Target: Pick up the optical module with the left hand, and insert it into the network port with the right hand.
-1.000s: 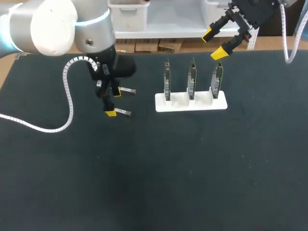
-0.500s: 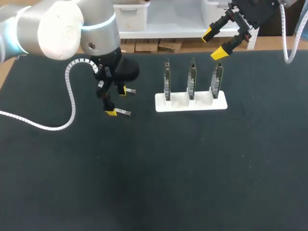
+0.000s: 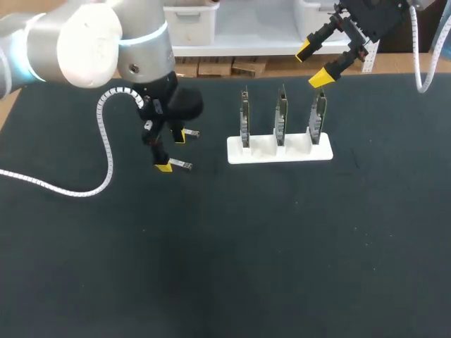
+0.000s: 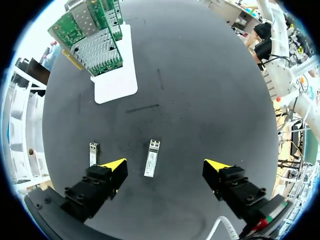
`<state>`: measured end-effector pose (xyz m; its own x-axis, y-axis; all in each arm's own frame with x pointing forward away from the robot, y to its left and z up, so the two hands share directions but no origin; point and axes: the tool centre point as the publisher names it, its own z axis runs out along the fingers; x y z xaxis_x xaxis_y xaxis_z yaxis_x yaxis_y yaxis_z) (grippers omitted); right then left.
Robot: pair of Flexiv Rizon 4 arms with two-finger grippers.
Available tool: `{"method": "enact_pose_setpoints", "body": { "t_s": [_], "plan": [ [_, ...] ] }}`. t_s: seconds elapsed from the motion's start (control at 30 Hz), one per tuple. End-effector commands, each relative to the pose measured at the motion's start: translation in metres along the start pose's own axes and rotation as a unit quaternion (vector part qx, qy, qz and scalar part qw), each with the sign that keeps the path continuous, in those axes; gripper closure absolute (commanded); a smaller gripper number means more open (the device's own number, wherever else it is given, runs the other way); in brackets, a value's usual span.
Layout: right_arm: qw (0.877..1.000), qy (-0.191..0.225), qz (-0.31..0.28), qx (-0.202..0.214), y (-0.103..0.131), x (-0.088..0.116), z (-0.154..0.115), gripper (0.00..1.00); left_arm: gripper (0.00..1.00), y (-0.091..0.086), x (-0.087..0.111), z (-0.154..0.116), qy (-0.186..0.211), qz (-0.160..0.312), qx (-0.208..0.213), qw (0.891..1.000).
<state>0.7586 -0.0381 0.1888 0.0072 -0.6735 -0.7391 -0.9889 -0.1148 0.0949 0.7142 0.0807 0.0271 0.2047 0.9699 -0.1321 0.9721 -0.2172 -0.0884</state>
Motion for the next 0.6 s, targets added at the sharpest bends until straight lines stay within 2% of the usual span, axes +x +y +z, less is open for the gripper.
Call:
{"method": "enact_pose_setpoints", "body": {
  "t_s": [0.03,0.2,0.23,0.4,0.47,0.6],
  "plan": [
    [1.000,0.000,0.000,0.001,0.000,0.000,0.000,0.00,0.00,0.002,0.000,0.000,0.001,0.001,0.002,1.000],
    [1.000,0.000,0.000,0.001,0.000,0.000,0.000,0.00,0.00,0.002,0.000,0.000,0.001,0.001,0.002,1.000],
    [1.000,0.000,0.000,0.001,0.000,0.000,0.000,0.00,0.00,0.002,0.000,-0.003,0.004,0.005,-0.008,1.000],
    [1.000,0.000,0.000,0.001,0.000,0.000,0.000,0.00,0.00,-0.002,-0.009,-0.010,0.040,0.028,-0.008,0.999],
    [1.000,0.000,0.000,0.001,0.000,0.000,0.000,0.00,0.00,-0.003,-0.012,-0.008,0.072,0.041,0.000,0.997],
    [1.000,0.000,0.000,0.001,0.000,0.000,0.000,0.00,0.00,-0.005,-0.011,-0.001,0.076,0.049,0.002,0.996]
  ]
}}
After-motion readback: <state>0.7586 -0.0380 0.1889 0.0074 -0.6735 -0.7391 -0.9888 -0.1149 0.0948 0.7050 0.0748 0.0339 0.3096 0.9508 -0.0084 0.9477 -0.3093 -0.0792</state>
